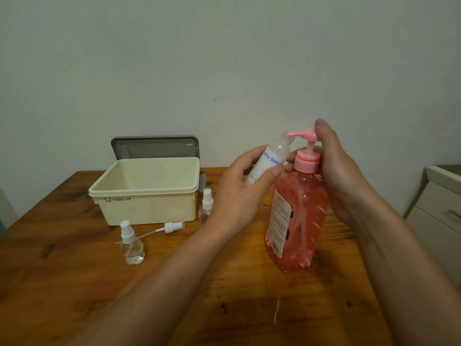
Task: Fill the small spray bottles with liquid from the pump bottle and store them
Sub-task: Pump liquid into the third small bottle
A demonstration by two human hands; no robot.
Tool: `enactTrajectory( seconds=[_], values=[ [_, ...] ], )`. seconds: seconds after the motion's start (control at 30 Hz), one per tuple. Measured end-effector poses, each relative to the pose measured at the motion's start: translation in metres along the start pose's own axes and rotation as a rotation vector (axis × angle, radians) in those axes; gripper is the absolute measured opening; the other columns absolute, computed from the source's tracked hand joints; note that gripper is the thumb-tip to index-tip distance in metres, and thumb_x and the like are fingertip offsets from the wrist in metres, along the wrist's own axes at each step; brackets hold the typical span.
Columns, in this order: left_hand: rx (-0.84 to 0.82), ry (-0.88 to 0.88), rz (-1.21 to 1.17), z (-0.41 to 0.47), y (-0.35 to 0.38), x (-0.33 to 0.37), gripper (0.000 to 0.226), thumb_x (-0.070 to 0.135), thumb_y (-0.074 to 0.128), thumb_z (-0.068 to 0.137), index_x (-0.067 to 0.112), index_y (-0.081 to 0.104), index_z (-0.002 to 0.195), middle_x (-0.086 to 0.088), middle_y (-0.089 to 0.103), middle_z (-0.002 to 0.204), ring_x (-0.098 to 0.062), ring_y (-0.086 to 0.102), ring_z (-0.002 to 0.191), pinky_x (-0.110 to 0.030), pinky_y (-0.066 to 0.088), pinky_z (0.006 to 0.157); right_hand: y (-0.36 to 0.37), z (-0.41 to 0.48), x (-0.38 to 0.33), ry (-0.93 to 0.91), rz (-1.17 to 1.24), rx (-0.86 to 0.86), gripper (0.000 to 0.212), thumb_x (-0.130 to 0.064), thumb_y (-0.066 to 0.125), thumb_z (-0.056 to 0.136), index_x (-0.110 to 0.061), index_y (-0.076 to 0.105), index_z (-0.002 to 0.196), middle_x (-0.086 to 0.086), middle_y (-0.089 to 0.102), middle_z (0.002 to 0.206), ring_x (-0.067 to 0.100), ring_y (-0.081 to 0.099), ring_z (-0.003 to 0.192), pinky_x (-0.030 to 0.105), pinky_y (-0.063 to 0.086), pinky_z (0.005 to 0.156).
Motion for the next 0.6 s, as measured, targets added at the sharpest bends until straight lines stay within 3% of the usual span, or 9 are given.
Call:
enactTrajectory(
  seconds=[0.33,0.6],
  values=[
    [0.014,-0.048,-0.090,0.0011,-0.0001,-0.0014,0.041,0.022,0.067,0.088,0.026,0.057,0.128,0.008,0.064,0.115,-0.004,0.061,0.102,-0.022,0.055,0.083,0.0032,0.0060,-0.0044,-0.042,-0.016,-0.032,0.058,-0.057,0.038,0.093,-0.011,0.065,0.071,0.007,0.066,0.064,0.019,0.057,0.053,0.029,0.047,0.057],
    [0.028,-0.111,-0.153,-0.0036,-0.0002,-0.0055,0.034,0.023,0.067,0.088,0.026,0.059,0.122,0.009,0.066,0.110,0.002,0.063,0.096,-0.015,0.053,0.074,0.0063,0.0084,-0.0019,-0.075,-0.019,-0.019,0.052,-0.051,0.038,0.092,-0.015,0.063,0.064,0.005,0.064,0.060,0.020,0.052,0.053,0.031,0.043,0.058]
  ],
)
Point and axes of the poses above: each hand's wrist, its own z-axis towards the middle knuckle, its own y-axis out of the palm, x = y × z, the point moved 2 cm from there along z, towards the middle knuckle
